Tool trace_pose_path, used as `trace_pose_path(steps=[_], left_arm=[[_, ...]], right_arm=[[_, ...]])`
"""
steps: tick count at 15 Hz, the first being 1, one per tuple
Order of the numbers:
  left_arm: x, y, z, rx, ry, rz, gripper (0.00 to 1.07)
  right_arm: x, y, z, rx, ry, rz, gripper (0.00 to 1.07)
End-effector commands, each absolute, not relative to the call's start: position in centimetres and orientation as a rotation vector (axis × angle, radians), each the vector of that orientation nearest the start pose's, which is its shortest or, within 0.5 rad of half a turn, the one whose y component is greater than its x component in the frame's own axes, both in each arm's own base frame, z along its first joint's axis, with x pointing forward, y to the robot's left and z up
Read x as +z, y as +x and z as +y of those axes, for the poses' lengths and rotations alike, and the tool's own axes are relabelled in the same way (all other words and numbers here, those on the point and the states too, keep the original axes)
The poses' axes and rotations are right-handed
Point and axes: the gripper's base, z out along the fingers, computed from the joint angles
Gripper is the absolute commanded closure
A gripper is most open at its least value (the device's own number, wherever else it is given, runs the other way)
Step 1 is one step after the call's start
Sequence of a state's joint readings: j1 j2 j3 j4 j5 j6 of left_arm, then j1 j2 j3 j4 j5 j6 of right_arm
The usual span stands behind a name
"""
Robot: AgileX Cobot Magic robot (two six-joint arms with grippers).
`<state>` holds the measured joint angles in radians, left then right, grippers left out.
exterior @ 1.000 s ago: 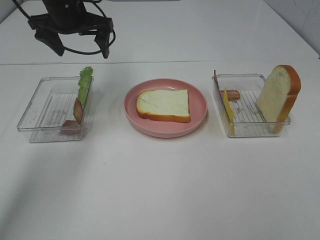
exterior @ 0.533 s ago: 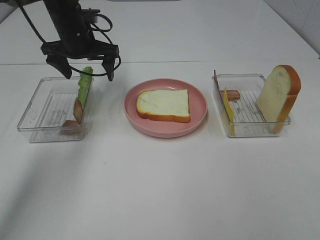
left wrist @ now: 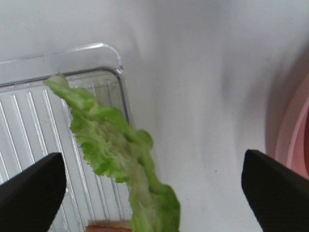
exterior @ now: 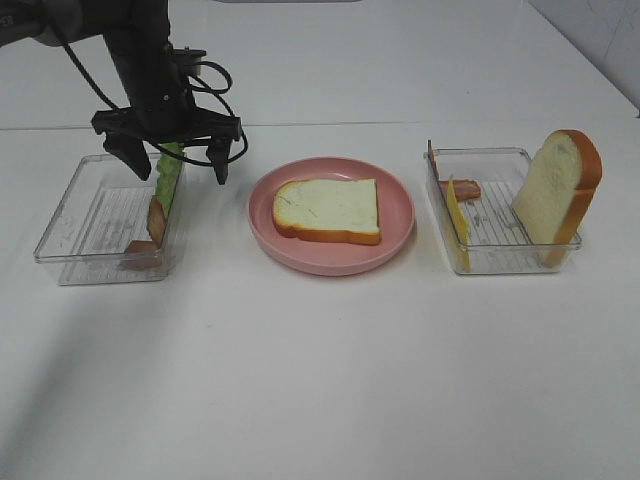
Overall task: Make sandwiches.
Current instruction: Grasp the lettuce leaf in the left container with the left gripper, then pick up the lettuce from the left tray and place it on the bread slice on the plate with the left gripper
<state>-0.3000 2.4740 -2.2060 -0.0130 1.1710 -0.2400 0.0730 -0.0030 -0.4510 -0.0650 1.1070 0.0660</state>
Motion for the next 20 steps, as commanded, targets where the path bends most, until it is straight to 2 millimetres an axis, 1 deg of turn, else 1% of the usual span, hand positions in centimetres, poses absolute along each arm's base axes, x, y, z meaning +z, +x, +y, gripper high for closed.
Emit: trace_pose_path(steps=[1,3,4,5,6,7,8,9,10,12,14,17,18,20], left_arm=[[15.47,49.23,-15.33,-0.111,0.063,2.935,0.17],[15.51,49.16,-15.32,-0.111,0.061,2.941,0.24],[15.76,49.13,-15.31,-0.112,0.061,2.938,0.30],[15.79,49.14,-15.31,-0.112,0.061,2.937,0.34],[16.10,49.21,-15.34,-0.117,0.032,2.933,0.50],[16.12,49.22,-15.34,-0.119,0.019,2.933,0.53],[16.12,49.21,-15.34,-0.121,-0.008,2.934,0.64],[16.12,49.21,-15.34,-0.122,-0.013,2.934,0.69],[16.11,49.16,-15.32,-0.119,-0.013,2.940,0.83],[16.10,49.13,-15.29,-0.115,-0.013,2.944,0.96],[16.08,49.02,-15.26,-0.110,-0.012,2.956,1.00],[16.03,48.79,-15.04,-0.074,-0.006,2.982,1.02],[16.00,48.66,-14.95,-0.058,-0.004,2.997,1.06],[16.29,48.59,-14.85,-0.042,-0.001,3.005,1.07]], right_arm=[[26.04,-0.57,-0.54,0.002,-0.006,2.095,0.09],[26.04,-0.57,-0.54,0.002,-0.006,2.095,0.09],[26.04,-0.57,-0.54,0.002,-0.006,2.095,0.09],[26.04,-0.57,-0.54,0.002,-0.006,2.095,0.09],[26.04,-0.57,-0.54,0.002,-0.006,2.095,0.09],[26.04,-0.57,-0.54,0.002,-0.006,2.095,0.09],[26.04,-0.57,-0.54,0.002,-0.006,2.095,0.09],[26.04,-0.57,-0.54,0.002,-0.006,2.095,0.09],[26.04,-0.57,-0.54,0.002,-0.006,2.095,0.09],[26.04,-0.57,-0.54,0.002,-0.006,2.095,0.09],[26.04,-0.57,-0.54,0.002,-0.006,2.095,0.09],[26.04,-0.57,-0.54,0.002,-0.006,2.095,0.09],[26.04,-0.57,-0.54,0.002,-0.006,2.095,0.09],[26.04,-0.57,-0.54,0.002,-0.006,2.095,0.09]])
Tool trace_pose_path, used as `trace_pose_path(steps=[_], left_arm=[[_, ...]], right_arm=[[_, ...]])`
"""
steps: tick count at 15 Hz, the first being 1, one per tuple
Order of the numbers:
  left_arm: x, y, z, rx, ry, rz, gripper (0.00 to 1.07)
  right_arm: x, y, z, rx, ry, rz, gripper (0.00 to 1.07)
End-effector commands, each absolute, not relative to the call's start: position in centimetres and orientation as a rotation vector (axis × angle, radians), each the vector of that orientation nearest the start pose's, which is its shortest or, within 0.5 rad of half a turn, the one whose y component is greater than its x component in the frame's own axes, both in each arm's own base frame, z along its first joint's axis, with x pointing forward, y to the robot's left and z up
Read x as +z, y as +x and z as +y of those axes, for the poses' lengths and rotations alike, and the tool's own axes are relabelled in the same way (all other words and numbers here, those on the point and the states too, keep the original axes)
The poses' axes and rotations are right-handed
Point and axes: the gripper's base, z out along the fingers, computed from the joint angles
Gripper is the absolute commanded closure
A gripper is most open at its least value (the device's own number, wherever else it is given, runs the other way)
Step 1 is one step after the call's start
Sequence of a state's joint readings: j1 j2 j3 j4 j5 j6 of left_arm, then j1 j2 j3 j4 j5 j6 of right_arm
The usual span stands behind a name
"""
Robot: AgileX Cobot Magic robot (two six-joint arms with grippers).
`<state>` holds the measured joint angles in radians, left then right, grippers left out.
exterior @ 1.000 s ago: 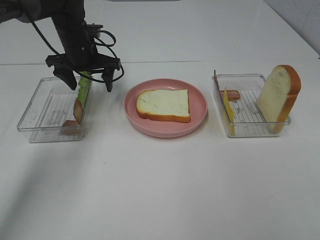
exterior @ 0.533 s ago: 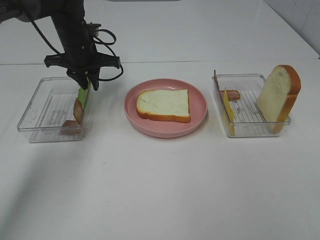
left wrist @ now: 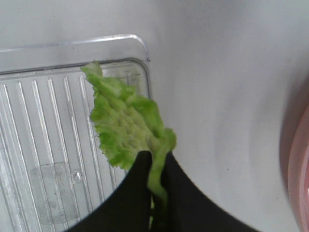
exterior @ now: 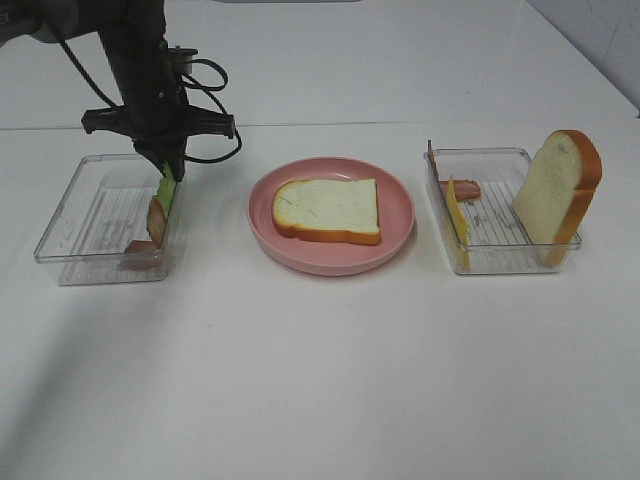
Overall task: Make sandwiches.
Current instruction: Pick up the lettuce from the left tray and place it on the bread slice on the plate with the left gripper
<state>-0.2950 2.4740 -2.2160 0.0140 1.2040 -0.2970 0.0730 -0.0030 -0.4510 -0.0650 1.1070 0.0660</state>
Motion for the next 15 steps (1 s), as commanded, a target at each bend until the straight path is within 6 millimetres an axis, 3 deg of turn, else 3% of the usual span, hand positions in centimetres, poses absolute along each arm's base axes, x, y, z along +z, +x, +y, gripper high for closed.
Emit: trace_pose_path(steps=[1,8,10,11,13,15], left_arm=[[16.6,48.6,-14.8,-0.033,0.001,3.002,1.07],[21.4,48.4,-14.7,-0.059,0.005,2.912,1.07],[24.3,47.8,-14.8,-0.125,0.003,2.857,1.07],[24.8,47.8,-14.9,-0.149,0.004,2.845,1.07],[26.4,47.6,-16.3,-0.381,0.010,2.795,1.07],[26.6,47.5,-17.5,-0.520,0.009,2.767,1.07]], right_arm=[[26.0,-0.6,-0.5,0.002,-0.006,2.095,0.09],[26.0,-0.6,-0.5,0.002,-0.006,2.095,0.09],[26.0,-0.6,-0.5,0.002,-0.006,2.095,0.09],[26.0,-0.6,-0.5,0.002,-0.006,2.095,0.09],[26.0,-0.6,-0.5,0.002,-0.006,2.095,0.09],[26.0,-0.6,-0.5,0.002,-0.006,2.095,0.09]])
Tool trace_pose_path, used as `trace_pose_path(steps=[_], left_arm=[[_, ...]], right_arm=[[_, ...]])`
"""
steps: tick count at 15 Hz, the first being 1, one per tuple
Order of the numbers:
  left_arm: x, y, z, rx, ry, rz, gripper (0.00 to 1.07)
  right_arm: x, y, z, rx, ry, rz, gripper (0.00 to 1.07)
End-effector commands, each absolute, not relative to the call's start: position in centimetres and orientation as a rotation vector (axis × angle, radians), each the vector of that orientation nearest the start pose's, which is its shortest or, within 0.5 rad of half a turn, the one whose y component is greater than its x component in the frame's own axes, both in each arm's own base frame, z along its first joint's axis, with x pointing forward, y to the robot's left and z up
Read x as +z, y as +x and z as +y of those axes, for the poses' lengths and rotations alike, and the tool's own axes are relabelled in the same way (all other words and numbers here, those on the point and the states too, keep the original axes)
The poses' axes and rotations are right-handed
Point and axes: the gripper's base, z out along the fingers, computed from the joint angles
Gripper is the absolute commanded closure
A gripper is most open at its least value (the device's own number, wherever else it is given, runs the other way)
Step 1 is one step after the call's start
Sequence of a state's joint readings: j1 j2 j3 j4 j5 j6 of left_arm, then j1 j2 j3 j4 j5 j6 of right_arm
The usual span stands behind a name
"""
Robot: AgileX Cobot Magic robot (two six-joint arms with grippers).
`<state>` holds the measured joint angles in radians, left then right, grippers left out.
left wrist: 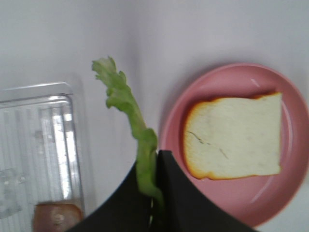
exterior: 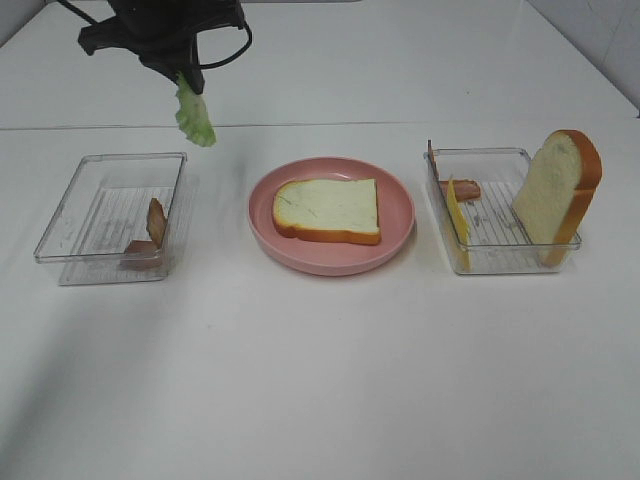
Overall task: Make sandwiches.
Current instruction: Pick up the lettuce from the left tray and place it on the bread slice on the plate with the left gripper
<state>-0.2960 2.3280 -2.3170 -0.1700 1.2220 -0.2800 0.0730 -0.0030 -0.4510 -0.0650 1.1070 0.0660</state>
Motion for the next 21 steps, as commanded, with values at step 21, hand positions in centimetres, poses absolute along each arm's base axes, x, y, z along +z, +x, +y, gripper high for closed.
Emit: trace_pose_path(steps=[21], left_arm=[[15.2,46.9,-29.3,-0.997,0.100,2.746,1.07]], right_arm=[[26.0,-0.6,-0.6,0.001,-0.006,2.095,0.09]])
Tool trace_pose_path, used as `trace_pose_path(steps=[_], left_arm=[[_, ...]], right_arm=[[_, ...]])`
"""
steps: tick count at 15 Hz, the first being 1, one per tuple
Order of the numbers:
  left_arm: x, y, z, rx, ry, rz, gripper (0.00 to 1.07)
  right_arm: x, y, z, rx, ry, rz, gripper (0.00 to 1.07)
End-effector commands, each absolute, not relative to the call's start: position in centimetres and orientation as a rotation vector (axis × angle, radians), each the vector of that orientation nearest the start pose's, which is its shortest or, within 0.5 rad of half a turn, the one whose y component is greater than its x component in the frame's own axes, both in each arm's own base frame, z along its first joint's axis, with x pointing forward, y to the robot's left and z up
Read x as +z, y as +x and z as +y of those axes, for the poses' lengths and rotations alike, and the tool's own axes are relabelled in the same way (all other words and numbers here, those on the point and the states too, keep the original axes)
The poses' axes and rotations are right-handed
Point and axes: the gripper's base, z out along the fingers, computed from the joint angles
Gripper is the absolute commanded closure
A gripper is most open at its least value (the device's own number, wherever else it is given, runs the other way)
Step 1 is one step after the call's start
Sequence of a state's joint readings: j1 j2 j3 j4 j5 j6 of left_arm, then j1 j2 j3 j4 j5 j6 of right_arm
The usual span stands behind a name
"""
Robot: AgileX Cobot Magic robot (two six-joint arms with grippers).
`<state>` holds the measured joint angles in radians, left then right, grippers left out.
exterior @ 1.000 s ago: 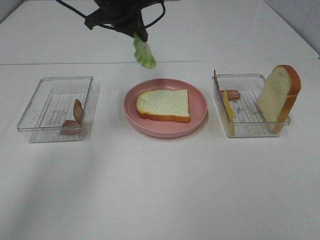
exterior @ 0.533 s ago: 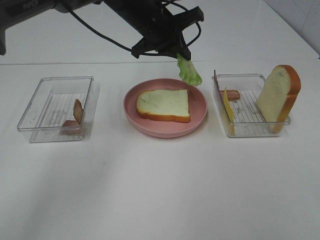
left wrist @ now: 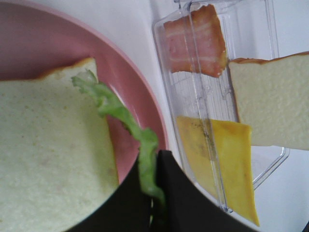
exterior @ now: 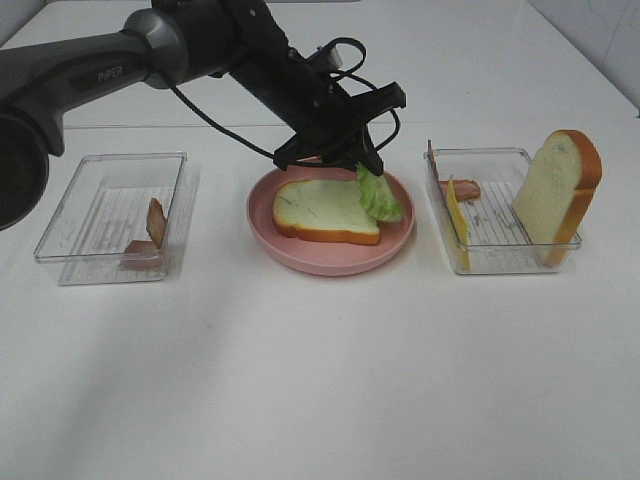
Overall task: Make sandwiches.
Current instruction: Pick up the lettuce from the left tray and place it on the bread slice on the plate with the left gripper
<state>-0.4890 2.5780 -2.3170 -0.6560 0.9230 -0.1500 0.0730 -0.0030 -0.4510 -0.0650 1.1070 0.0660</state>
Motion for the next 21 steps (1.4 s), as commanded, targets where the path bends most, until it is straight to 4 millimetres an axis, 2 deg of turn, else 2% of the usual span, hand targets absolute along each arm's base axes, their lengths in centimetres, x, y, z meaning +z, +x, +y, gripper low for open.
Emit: trace_pose_path(steps=[1,2,7,9,10,11,12,14,18,20,21], left_arm=[[15.1,47.0,-29.1,-0.990,0.103,2.756,1.07],[14.8,47.1,-28.2,-0.920,0.112,2.802,1.07],[14.0,47.1,-27.4,-0.759,0.184,2.844,1.07],[14.0,47.1,-27.3,-0.744,0.190,2.844,0.96],[13.9,47.1,-27.2,-0.719,0.194,2.845,0.82],[13.8,47.2,-27.1,-0.686,0.200,2.845,0.46],[13.8,47.2,-27.1,-0.685,0.196,2.847,0.23],[13.9,47.1,-27.1,-0.686,0.195,2.850,0.05],[17.2,47.2,-27.0,-0.637,0.259,2.840,0.05],[20.0,47.4,-25.9,-0.473,0.272,2.831,0.05],[22.6,47.4,-25.5,-0.437,0.276,2.765,0.05]], right_arm=[[26.0,-0.6,-0.6,0.001,-0.006,2.095,0.09],[26.0,-0.6,-0.6,0.001,-0.006,2.095,0.09],[26.0,-0.6,-0.6,0.001,-0.006,2.095,0.09],[26.0,-0.6,-0.6,0.001,-0.006,2.095,0.09],[26.0,-0.6,-0.6,0.001,-0.006,2.095,0.09],[26.0,-0.6,-0.6,0.001,-0.006,2.095,0.09],[26.0,-0.6,-0.6,0.001,-0.006,2.095,0.09],[26.0,-0.6,-0.6,0.001,-0.006,2.095,0.09],[26.0,-0.6,-0.6,0.001,-0.006,2.095,0.09],[26.0,-0.6,-0.6,0.001,-0.006,2.095,0.09],[26.0,-0.6,-0.5,0.002,-0.006,2.095,0.09]])
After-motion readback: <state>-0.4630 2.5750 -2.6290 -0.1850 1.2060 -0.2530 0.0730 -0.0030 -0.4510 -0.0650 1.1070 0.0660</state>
